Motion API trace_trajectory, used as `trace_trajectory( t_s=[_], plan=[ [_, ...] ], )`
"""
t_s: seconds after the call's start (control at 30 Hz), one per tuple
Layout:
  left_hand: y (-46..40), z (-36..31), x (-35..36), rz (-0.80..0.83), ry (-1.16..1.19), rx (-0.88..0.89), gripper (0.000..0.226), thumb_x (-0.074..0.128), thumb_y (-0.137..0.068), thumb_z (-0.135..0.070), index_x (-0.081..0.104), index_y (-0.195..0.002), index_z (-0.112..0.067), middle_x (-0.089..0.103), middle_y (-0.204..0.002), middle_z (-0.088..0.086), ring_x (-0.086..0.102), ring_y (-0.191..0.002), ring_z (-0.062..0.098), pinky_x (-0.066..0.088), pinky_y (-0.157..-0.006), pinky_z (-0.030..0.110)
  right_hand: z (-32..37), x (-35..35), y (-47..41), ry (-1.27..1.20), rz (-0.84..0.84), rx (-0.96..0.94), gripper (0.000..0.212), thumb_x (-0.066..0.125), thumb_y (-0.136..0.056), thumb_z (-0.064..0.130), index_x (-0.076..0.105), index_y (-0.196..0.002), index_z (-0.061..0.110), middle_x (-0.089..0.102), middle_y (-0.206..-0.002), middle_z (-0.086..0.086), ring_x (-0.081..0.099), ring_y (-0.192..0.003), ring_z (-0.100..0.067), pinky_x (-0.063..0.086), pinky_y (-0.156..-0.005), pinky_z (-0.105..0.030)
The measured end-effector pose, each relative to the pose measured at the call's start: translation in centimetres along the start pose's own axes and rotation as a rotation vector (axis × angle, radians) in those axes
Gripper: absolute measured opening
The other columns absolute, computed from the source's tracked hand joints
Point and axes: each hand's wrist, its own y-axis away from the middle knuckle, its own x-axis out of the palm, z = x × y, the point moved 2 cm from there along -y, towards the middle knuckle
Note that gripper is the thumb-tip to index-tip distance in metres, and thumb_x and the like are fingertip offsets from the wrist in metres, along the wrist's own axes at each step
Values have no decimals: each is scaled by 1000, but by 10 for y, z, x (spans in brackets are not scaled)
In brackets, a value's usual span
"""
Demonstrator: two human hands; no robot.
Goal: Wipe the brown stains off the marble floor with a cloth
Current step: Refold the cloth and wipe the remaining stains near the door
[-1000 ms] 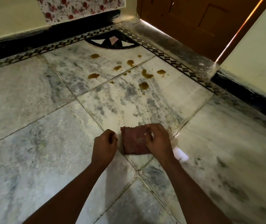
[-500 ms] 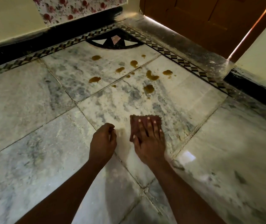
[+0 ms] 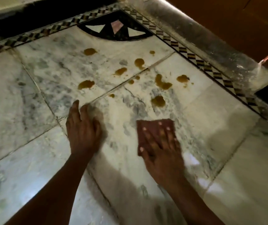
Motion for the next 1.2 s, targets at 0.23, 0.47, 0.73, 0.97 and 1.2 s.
trace_trajectory(
  t_s=[0.23, 0.47, 0.73, 0.97, 1.2],
  plan=[
    [-4, 1, 8, 65, -50, -24, 53, 45, -102, -31, 49, -151, -11, 48, -158, 20, 48, -143, 41, 39, -118, 55, 36, 20, -106, -14, -14, 208, 67, 24, -102, 63, 29, -165, 41, 14, -177, -14, 8, -163, -43, 14, -128, -62],
    [-11, -1, 4, 150, -110, -10, 60, 42, -101, -36, 46, -159, -22, 47, -160, 19, 48, -144, 41, 41, -116, 56, 25, -4, -21, 9, -47, 30, 66, 42, -101, 63, 33, -163, 42, 25, -175, -3, 17, -163, -34, 33, -121, -60],
    [-13, -3, 4, 126, -137, -7, 60, 51, -94, -28, 53, -153, -16, 49, -155, 18, 47, -143, 41, 38, -117, 55, 70, 23, -156, -39, 37, 224, 67, 26, -99, 67, 32, -162, 46, 17, -177, -6, 8, -163, -41, 13, -128, -62],
    [-12, -1, 4, 139, -138, -9, 61, 45, -97, -33, 52, -156, -17, 47, -159, 21, 47, -142, 44, 36, -115, 56, 38, -1, -51, 7, 47, -1, 67, 39, -101, 68, 21, -164, 52, 17, -177, 3, 10, -165, -27, 29, -126, -54],
    [-11, 2, 7, 141, -94, -3, 60, 43, -100, -34, 51, -157, -16, 46, -161, 21, 45, -146, 44, 38, -118, 59, 74, 27, -157, 14, 9, 110, 68, 31, -102, 63, 24, -166, 42, 18, -177, -9, 12, -163, -41, 18, -128, -61]
  ],
)
